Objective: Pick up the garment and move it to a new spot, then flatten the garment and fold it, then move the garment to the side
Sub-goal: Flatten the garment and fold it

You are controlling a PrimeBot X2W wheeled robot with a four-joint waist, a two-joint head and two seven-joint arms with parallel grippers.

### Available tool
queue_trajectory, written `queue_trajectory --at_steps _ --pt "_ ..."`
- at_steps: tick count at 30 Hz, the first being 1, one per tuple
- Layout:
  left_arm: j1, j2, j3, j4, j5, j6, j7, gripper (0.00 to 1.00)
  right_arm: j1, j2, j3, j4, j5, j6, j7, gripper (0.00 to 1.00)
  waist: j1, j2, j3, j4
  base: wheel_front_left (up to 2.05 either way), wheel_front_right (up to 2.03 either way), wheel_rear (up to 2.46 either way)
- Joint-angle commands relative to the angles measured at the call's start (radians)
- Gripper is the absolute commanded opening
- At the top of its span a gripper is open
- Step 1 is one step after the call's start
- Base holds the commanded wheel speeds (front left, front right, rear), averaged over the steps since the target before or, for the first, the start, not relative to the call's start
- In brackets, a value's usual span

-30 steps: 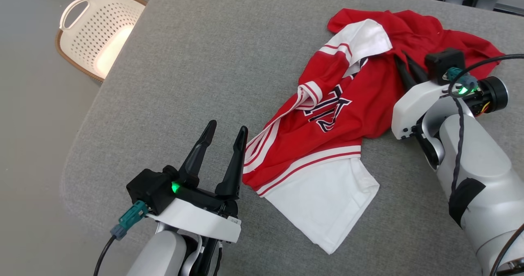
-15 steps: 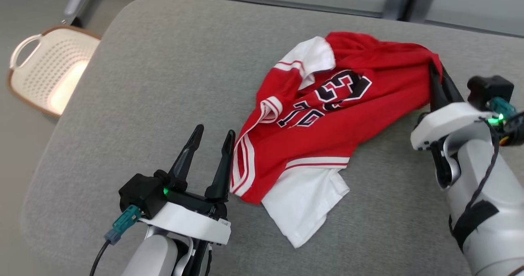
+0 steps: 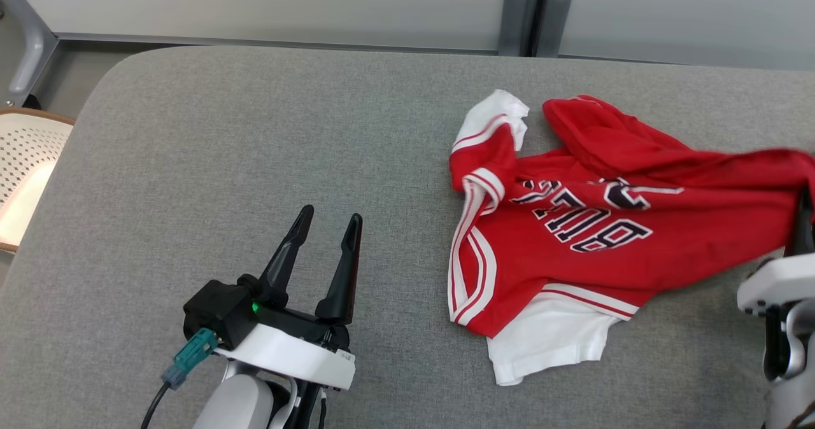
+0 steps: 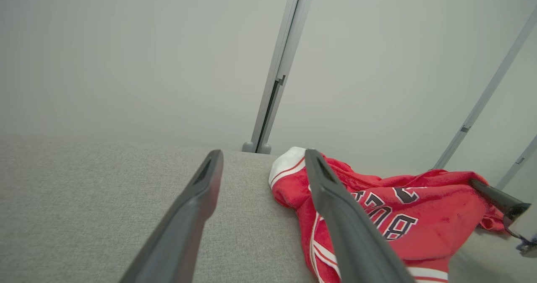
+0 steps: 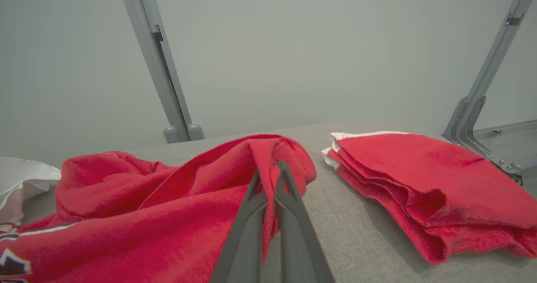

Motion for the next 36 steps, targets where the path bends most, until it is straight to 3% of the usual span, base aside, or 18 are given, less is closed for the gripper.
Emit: queue_trajectory --at_steps 1,7,17,21,28,36 --pt "-0.002 0.004 0.001 0.0 -0.005 -0.004 0.0 1.0 0.018 0.005 -0.005 0.001 0.014 0.0 0.016 1.0 0.0 0.0 0.003 -0.001 0.0 0.0 0.0" --pt "-0.021 0.004 -0.01 0.005 -0.009 -0.009 0.0 1.0 0.028 0.003 -0.067 -0.063 0.017 0.0 0.041 1.0 0.0 0.0 0.019 0.005 0.0 0.0 0.0" --pt "0.033 0.005 -0.021 0.013 0.003 -0.017 0.0 1.0 0.179 0.0 0.289 -0.241 0.114 0.0 -0.072 1.0 0.0 0.0 -0.051 0.016 0.0 0.0 0.0" --pt "0.038 0.004 -0.016 0.004 0.01 -0.019 0.0 1.0 0.246 0.002 0.377 -0.273 0.135 0.0 -0.1 1.0 0.0 0.0 -0.062 0.015 0.0 0.0 0.0" --pt "0.051 0.004 -0.009 0.002 0.015 -0.017 0.0 1.0 0.283 0.002 0.442 -0.248 0.158 0.0 -0.119 1.0 0.0 0.0 -0.056 0.0 0.0 0.0 0.0" --pt "-0.005 0.004 -0.034 0.026 0.023 -0.024 0.0 1.0 0.25 0.001 0.437 -0.247 0.158 0.0 -0.125 1.0 0.0 0.0 -0.03 -0.031 0.0 0.0 0.0"
